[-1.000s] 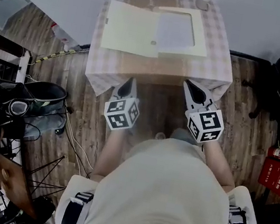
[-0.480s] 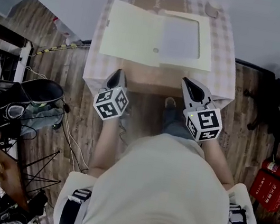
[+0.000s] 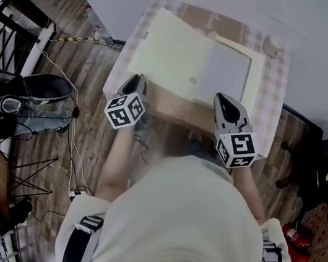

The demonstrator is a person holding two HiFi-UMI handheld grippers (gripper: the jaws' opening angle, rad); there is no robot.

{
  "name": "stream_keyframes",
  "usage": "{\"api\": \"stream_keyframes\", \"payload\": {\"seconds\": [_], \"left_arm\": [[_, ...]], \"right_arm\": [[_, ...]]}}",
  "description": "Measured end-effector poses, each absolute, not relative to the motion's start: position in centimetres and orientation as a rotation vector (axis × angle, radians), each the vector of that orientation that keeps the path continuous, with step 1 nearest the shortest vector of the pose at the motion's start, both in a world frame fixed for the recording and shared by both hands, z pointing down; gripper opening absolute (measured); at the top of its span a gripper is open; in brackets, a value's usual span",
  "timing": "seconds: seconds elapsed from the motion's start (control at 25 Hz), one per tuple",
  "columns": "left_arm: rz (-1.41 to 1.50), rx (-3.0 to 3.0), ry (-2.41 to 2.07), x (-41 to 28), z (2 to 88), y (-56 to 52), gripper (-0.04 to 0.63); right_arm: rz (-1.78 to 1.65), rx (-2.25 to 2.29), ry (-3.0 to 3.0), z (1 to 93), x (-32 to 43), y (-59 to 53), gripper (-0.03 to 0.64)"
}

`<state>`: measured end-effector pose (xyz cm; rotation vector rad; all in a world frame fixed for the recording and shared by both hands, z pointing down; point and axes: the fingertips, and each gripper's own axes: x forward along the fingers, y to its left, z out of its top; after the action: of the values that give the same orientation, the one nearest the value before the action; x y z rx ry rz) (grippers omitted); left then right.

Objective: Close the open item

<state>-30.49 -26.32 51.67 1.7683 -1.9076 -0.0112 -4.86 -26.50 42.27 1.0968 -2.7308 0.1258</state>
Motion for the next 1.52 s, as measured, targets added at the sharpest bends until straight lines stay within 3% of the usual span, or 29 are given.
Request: {"api": "stream_keyframes", "payload": {"seconds": [0.04,0.24,0.64,0.76,0.92,1.52], "left_arm": [[-0.005,1.756,-1.904,-30.8,51.9,-26.6,0.091],[0.008,1.633,-1.989,-33.0,53.0,-27.1,0.150],[-0.037,1.486,-2.052,-35.7,53.8,-28.0,0.175],[-0.035,1.462,-2.050,-35.3,54.2,-28.1,0.169],[-0.029,1.437,-2.104,-35.2,53.5,-27.8,0.078],[-0.168,1.615,-2.070,-30.3,47.1,-27.9,0.017]], "right_arm": [[0.127,1.086,-2.741,42.2,-5.2,-26.9,0.002],[0.137,1.056,-2.770,42.2,-5.4,-29.1,0.002],[0.163,1.043,-2.777,42.5,-3.9,-31.7,0.002],[0.164,1.022,-2.788,42.7,-3.5,-32.4,0.001],[0.141,0.983,-2.811,42.3,-3.6,-33.4,0.002],[0.066,0.987,-2.772,42.2,-1.9,-33.5,0.002]]}}
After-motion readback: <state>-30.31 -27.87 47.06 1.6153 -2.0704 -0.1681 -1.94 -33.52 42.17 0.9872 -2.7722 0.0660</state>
